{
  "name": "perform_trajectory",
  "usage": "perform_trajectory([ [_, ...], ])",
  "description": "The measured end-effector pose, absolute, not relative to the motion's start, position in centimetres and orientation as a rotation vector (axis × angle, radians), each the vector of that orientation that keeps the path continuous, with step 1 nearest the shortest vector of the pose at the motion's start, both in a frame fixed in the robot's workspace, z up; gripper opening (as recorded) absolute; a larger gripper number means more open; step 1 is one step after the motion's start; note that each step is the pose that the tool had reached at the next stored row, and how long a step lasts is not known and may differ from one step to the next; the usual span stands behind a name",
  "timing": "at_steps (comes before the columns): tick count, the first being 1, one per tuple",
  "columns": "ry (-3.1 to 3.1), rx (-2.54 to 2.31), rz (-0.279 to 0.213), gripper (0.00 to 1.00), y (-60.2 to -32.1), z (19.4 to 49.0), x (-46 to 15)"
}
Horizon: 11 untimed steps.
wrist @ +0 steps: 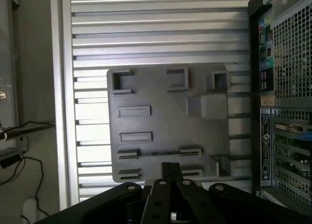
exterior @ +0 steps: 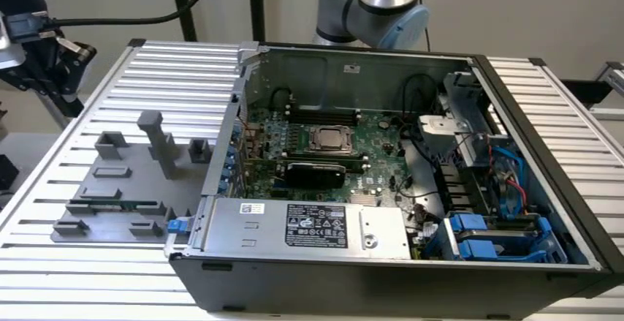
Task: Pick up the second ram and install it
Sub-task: 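Reach for the second ram, then pick up the second ram and move it above second insertion slot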
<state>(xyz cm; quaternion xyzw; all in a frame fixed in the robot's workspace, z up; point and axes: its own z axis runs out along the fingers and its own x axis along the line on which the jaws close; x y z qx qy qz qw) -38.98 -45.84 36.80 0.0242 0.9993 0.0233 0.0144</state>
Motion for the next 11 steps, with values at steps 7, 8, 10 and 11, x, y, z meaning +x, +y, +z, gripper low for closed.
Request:
perform_trajectory([
  [7,3.113,0.07,0.069,0.0,-45.84,36.74,-39.18],
  [8,3.113,0.07,0.069,0.0,-45.84,36.73,-39.18],
  [10,3.113,0.07,0.069,0.0,-45.84,36.73,-39.18],
  [11,3.113,0.07,0.069,0.0,-45.84,36.73,-39.18],
])
